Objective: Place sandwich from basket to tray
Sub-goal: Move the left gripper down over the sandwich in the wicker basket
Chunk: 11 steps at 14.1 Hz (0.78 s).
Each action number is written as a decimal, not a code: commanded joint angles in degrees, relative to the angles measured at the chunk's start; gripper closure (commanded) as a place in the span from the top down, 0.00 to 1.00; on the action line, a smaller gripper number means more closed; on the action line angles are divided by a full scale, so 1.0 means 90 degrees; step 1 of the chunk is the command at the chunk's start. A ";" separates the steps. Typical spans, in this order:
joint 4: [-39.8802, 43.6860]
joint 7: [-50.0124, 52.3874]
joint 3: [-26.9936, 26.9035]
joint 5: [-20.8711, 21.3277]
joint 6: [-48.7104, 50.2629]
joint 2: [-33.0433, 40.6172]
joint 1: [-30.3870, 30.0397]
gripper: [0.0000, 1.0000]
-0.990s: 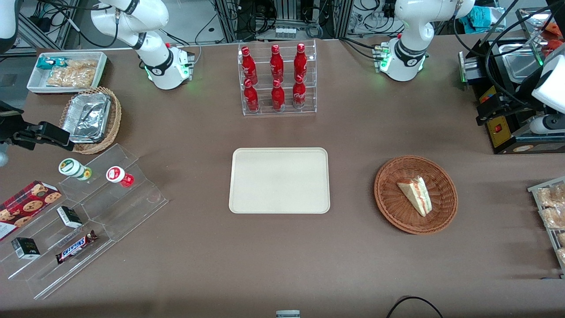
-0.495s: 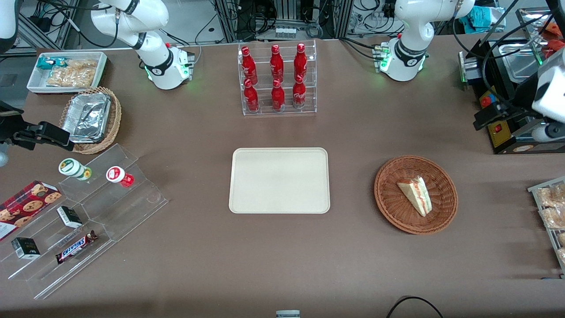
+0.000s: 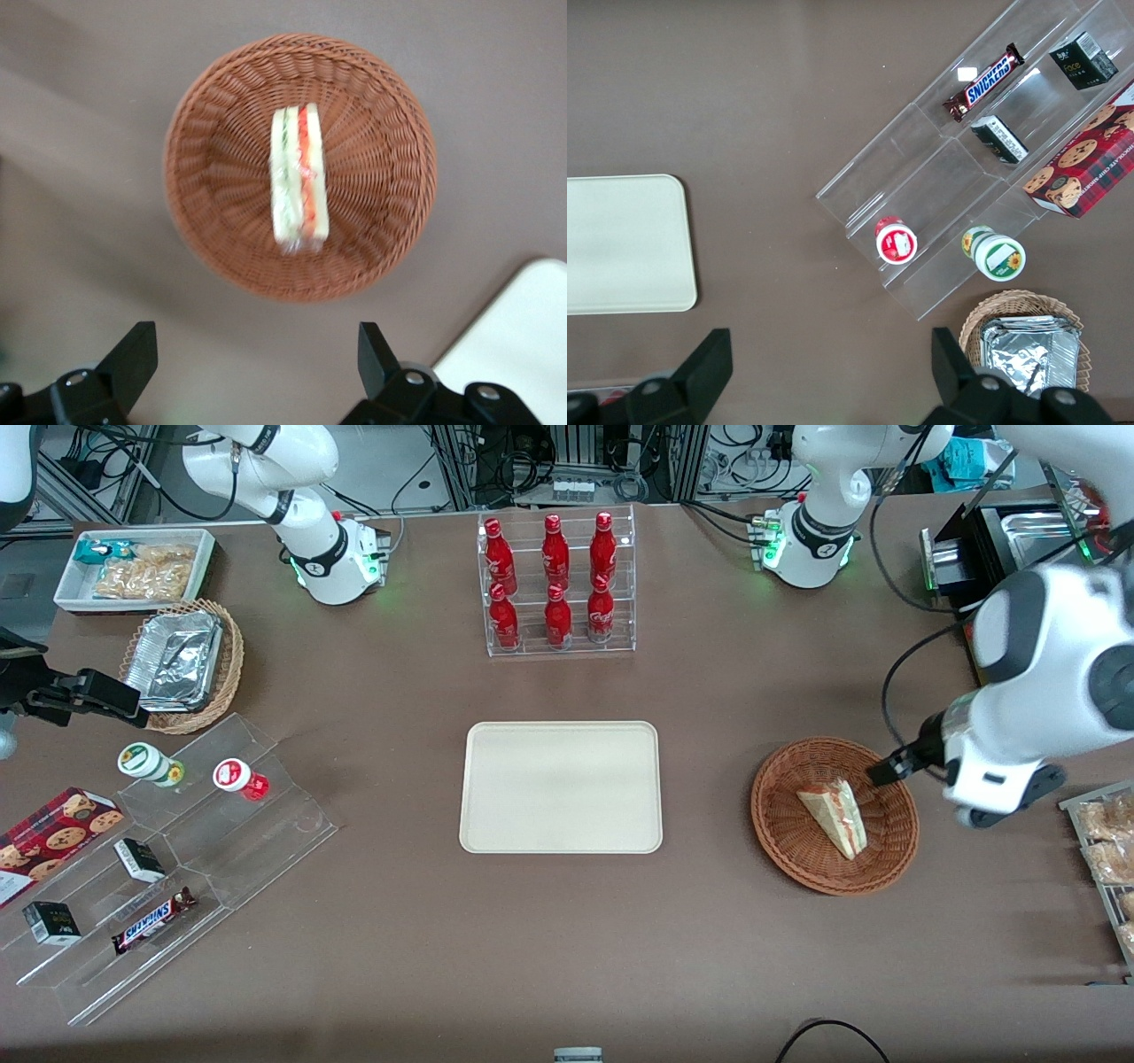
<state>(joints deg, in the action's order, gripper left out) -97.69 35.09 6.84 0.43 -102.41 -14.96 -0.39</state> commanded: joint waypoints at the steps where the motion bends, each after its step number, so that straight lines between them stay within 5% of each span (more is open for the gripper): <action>1: -0.0346 0.0347 -0.0008 0.0030 -0.0766 -0.0338 0.0044 1.00; 11: -0.1440 0.0925 -0.0115 0.0264 -0.2868 -0.1228 0.0151 1.00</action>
<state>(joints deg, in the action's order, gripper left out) -109.47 42.04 6.51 1.60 -126.37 -25.80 0.64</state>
